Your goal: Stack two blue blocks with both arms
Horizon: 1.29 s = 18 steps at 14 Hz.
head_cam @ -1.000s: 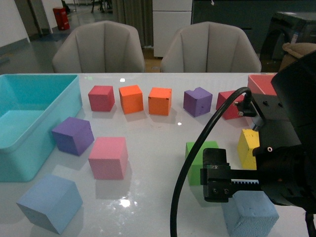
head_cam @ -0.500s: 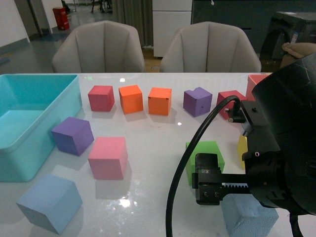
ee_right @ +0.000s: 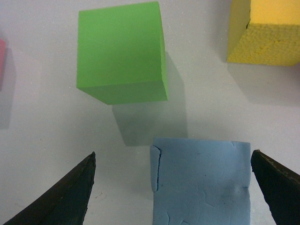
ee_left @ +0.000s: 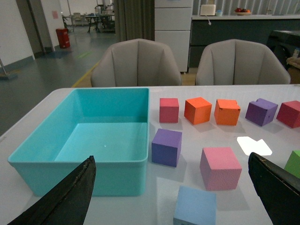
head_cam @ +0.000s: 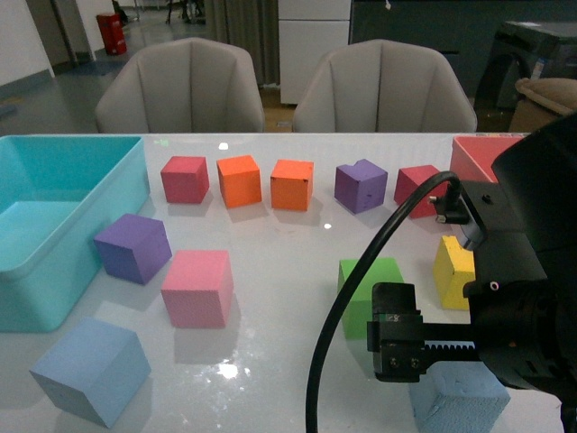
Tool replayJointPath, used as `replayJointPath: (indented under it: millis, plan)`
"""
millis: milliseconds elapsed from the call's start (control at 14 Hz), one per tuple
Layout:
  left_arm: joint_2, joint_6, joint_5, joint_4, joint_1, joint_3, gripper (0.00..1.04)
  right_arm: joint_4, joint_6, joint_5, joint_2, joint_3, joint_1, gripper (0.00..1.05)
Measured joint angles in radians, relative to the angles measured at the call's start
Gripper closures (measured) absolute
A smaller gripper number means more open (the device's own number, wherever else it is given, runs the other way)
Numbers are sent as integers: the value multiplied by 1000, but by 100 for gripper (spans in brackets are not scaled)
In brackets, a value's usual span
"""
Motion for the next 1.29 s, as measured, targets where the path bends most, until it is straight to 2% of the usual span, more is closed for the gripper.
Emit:
replayJointPath:
  millis: [786, 857, 929, 1000, 1071, 1143, 1286]
  plan:
    - [0, 0, 0, 0, 0, 0, 7, 79, 0, -8, 136, -34, 1, 6]
    - [0, 0, 0, 0, 0, 0, 7, 80, 0, -8, 135, -39, 0, 11]
    - [0, 0, 0, 0, 0, 0, 7, 75, -8, -8, 113, -55, 0, 31]
    - [0, 0, 0, 0, 0, 0, 7, 59, -18, -7, 66, -66, 0, 47]
    - [0, 0, 0, 0, 0, 0, 7, 32, -22, -7, 7, -66, 0, 55]
    - [0, 0, 0, 0, 0, 0, 7, -29, -27, -3, -89, -51, 0, 61]
    - [0, 0, 0, 0, 0, 0, 7, -87, -34, 3, -140, 39, 1, 62]
